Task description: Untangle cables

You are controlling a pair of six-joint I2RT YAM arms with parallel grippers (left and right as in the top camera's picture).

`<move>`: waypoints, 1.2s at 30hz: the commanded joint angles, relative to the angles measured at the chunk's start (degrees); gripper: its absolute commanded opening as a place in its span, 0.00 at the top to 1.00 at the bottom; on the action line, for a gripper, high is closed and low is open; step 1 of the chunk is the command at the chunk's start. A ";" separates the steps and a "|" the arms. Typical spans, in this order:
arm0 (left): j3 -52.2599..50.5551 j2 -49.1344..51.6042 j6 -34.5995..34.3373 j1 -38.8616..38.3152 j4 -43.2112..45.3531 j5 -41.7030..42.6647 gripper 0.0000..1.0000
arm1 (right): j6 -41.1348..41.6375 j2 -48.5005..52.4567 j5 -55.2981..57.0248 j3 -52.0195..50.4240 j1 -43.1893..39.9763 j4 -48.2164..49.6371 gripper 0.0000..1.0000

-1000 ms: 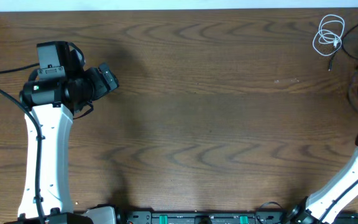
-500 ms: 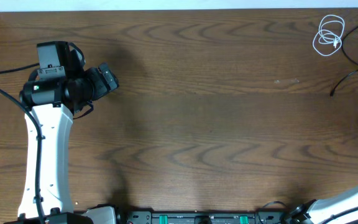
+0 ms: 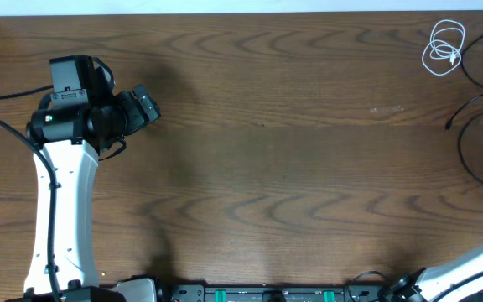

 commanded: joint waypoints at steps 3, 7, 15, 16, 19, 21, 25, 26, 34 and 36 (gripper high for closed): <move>-0.13 0.35 -0.07 0.13 -0.15 0.26 0.02 | 0.44 -0.94 0.02 1.27 0.66 -0.39 0.01; -0.11 0.35 -0.07 0.13 -0.15 0.26 0.02 | -0.26 -4.57 -4.13 2.34 1.20 -1.01 0.01; -0.13 0.35 -0.07 0.13 -0.15 0.26 0.02 | -15.02 -18.34 -21.99 2.60 7.08 -2.03 0.01; -0.13 0.35 -0.07 0.13 -0.15 0.26 0.02 | -16.39 -20.31 -22.84 2.60 8.48 -2.82 0.01; -0.13 0.35 -0.07 0.13 -0.15 0.26 0.02 | -20.02 -26.34 -23.45 2.60 13.86 -5.73 0.01; -0.13 0.35 -0.07 0.13 -0.17 0.26 0.03 | -23.30 -30.01 -23.45 2.60 18.10 -7.82 0.01; -0.11 0.35 -0.07 0.13 -0.17 0.26 0.03 | -26.86 -36.65 -23.21 2.60 28.13 -11.58 0.01; -0.13 0.35 -0.07 0.13 -0.17 0.26 0.02 | -26.84 -37.88 -23.04 2.60 30.34 -12.17 0.01; -0.13 0.35 -0.07 0.13 -0.15 0.26 0.02 | -26.86 -43.50 -22.49 2.60 42.62 -21.70 0.01; -0.11 0.35 -0.07 0.13 -0.15 0.26 0.02 | -26.84 -43.82 -22.08 2.60 43.34 -24.24 0.01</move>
